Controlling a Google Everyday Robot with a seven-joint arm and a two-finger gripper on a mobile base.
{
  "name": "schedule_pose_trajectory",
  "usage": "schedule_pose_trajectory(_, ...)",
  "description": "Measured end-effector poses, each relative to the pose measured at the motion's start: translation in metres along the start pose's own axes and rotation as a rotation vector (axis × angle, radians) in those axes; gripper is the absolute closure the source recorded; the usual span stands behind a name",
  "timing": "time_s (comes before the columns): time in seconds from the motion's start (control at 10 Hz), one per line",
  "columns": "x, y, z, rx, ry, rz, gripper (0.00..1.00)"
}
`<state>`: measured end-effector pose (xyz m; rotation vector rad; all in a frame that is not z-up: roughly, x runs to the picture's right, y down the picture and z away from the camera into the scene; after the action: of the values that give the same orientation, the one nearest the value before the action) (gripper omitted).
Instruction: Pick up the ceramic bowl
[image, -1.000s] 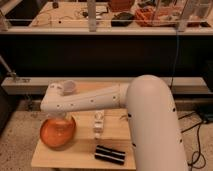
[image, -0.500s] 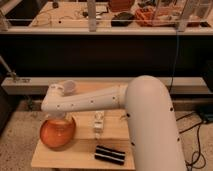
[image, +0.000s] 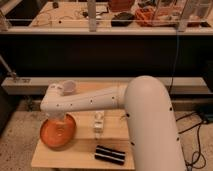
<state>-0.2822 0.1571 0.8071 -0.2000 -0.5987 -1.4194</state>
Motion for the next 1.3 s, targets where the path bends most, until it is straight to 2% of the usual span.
schedule_pose_trajectory(0.1,-0.001,0.001,0.002,0.002,-0.002,-0.002,0.37)
schedule_pose_trajectory(0.2,0.000,0.002,0.002,0.004,-0.002,-0.003,0.39)
schedule_pose_trajectory(0.3,0.002,0.001,-0.002,0.007,-0.001,-0.005,0.47)
schedule_pose_trajectory(0.4,0.004,-0.001,-0.009,0.011,-0.003,-0.007,0.59)
schedule_pose_trajectory(0.7,0.006,-0.001,-0.010,0.017,-0.004,-0.011,0.87)
schedule_pose_trajectory(1.0,0.008,-0.003,-0.010,0.023,-0.008,-0.019,0.91)
schedule_pose_trajectory(1.1,0.009,-0.003,-0.012,0.024,-0.007,-0.020,0.96)
schedule_pose_trajectory(1.3,0.013,-0.002,-0.015,0.027,-0.008,-0.023,0.98)
